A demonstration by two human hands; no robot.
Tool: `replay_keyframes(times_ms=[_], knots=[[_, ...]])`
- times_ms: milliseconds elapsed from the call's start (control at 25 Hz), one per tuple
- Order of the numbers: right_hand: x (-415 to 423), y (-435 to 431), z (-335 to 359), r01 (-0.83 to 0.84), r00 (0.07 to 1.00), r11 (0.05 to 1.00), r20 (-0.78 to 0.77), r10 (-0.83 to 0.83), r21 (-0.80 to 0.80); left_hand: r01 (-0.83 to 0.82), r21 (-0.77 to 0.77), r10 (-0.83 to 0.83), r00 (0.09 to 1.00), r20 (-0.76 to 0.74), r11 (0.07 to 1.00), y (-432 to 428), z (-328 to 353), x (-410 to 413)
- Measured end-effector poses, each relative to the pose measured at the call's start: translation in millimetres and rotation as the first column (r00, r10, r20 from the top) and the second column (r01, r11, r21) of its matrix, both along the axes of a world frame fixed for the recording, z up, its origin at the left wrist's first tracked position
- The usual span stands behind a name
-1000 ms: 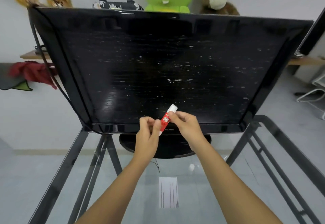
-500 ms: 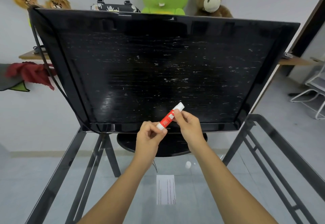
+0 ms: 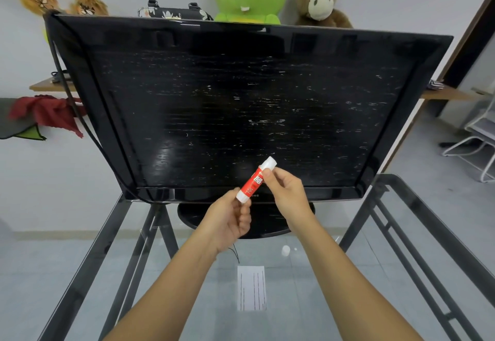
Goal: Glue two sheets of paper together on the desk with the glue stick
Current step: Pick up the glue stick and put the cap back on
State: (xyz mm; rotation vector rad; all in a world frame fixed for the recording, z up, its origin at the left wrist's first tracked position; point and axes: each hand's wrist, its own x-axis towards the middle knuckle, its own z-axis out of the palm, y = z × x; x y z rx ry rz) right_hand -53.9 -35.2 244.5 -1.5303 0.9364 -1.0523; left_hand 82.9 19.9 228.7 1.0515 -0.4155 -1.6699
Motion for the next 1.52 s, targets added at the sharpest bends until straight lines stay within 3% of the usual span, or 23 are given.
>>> replay_keyframes(times_ms=[120, 240, 320, 520, 560, 600, 640, 680, 720, 760, 840, 880, 960, 1040, 1080, 1160, 1200, 1280, 1320, 1360, 1440, 1480, 1520], knots=[[3.4, 2.6, -1.3, 0.0, 1.0, 1.0, -0.005, 0.0, -0.009, 0.042, 0.133, -0.037, 0.999, -0.036, 0.99, -1.0, 1.7, 0.8], [0.6, 0.2, 0.5, 0.059, 0.998, 0.998, 0.022, -0.059, -0.006, -0.165, -0.193, 0.206, 0.954, 0.216, 0.967, 1.9, -11.1, -8.6], [-0.6, -0.6, 2.1, 0.057, 0.998, 0.998, 0.02, -0.057, 0.001, -0.119, -0.437, 0.316, 0.854, 0.413, 0.892, 6.8, -20.0, -11.2], [2.6, 0.0, 4.2, -0.007, 0.999, 1.0, 0.054, 0.007, 0.007, -0.114, -0.445, 0.391, 0.695, 0.604, 0.888, 5.4, -13.4, -14.1], [3.3, 0.6, 5.7, -0.025, 0.998, 1.0, 0.051, 0.025, -0.002, -0.139, -0.349, 0.32, 0.778, 0.54, 0.927, 3.3, -10.1, -13.2], [3.5, 1.0, 7.1, -0.042, 0.998, 0.999, 0.044, 0.042, -0.013, -0.121, -0.198, 0.186, 0.915, 0.357, 0.973, 1.9, -5.7, -10.8], [3.4, 0.8, 8.1, -0.054, 0.998, 0.998, 0.035, 0.055, -0.024, -0.039, -0.056, 0.043, 0.997, 0.058, 0.998, 2.3, -0.1, -7.6], [3.2, 0.6, 8.5, -0.057, 0.998, 0.998, 0.028, 0.058, -0.032, 0.049, 0.028, -0.043, 0.981, -0.192, 0.998, 3.5, 5.2, -5.2], [3.2, 0.5, 8.2, -0.051, 0.998, 0.998, 0.025, 0.052, -0.037, 0.084, 0.057, -0.062, 0.95, -0.306, 0.995, 4.1, 7.5, -4.3], [3.1, 0.3, 7.5, -0.039, 0.999, 0.999, 0.03, 0.04, -0.038, 0.065, 0.06, -0.044, 0.953, -0.298, 0.996, 4.1, 8.2, -4.8], [3.1, -0.2, 4.8, -0.004, 0.999, 1.0, 0.05, 0.006, -0.027, -0.097, -0.087, 0.099, 0.995, 0.022, 0.991, 5.7, 4.0, -8.7], [3.1, -0.5, 3.6, 0.011, 0.998, 1.0, 0.062, -0.009, -0.018, -0.177, -0.245, 0.23, 0.95, 0.212, 0.953, 7.4, 1.9, -12.2], [3.8, 0.1, 3.2, 0.009, 0.996, 1.0, 0.084, -0.008, -0.005, -0.124, -0.512, 0.407, 0.774, 0.486, 0.85, 11.7, -6.9, -16.0], [5.4, 0.1, 5.9, -0.019, 0.996, 1.0, 0.086, 0.021, -0.015, -0.146, -0.537, 0.478, 0.681, 0.554, 0.831, 10.5, -8.4, -14.8], [6.5, 0.4, 7.4, -0.036, 0.996, 0.999, 0.084, 0.038, -0.024, -0.184, -0.496, 0.469, 0.697, 0.543, 0.848, 9.9, -6.1, -14.4], [7.4, 1.4, 10.0, -0.06, 0.995, 0.998, 0.081, 0.062, -0.037, -0.238, -0.285, 0.326, 0.889, 0.322, 0.929, 8.3, 3.1, -14.0], [6.9, 1.4, 10.8, -0.071, 0.994, 0.996, 0.081, 0.075, -0.044, -0.175, -0.141, 0.187, 0.979, 0.079, 0.975, 7.8, 7.7, -11.6], [4.9, 1.5, 11.2, -0.102, 0.992, 0.994, 0.072, 0.106, -0.045, 0.054, 0.021, -0.043, 0.932, -0.36, 0.998, 11.2, 14.5, -2.6], [3.8, 1.7, 11.0, -0.109, 0.992, 0.993, 0.063, 0.112, -0.042, 0.116, 0.045, -0.085, 0.899, -0.43, 0.992, 12.9, 16.5, -0.4], [3.0, 1.7, 10.9, -0.108, 0.992, 0.993, 0.058, 0.11, -0.041, 0.126, 0.057, -0.092, 0.91, -0.405, 0.99, 12.9, 17.5, -0.1], [2.0, 1.9, 10.6, -0.084, 0.994, 0.996, 0.071, 0.087, -0.037, -0.003, -0.034, 0.002, 0.999, -0.033, 0.999, 13.6, 14.3, -5.2], [1.6, 1.6, 9.9, -0.067, 0.995, 0.997, 0.074, 0.07, -0.041, -0.105, -0.175, 0.143, 0.965, 0.221, 0.979, 14.0, 10.5, -9.7], [1.2, 1.6, 8.8, -0.053, 0.996, 0.997, 0.071, 0.057, -0.048, -0.158, -0.348, 0.302, 0.86, 0.411, 0.924, 14.6, 5.6, -13.7]])
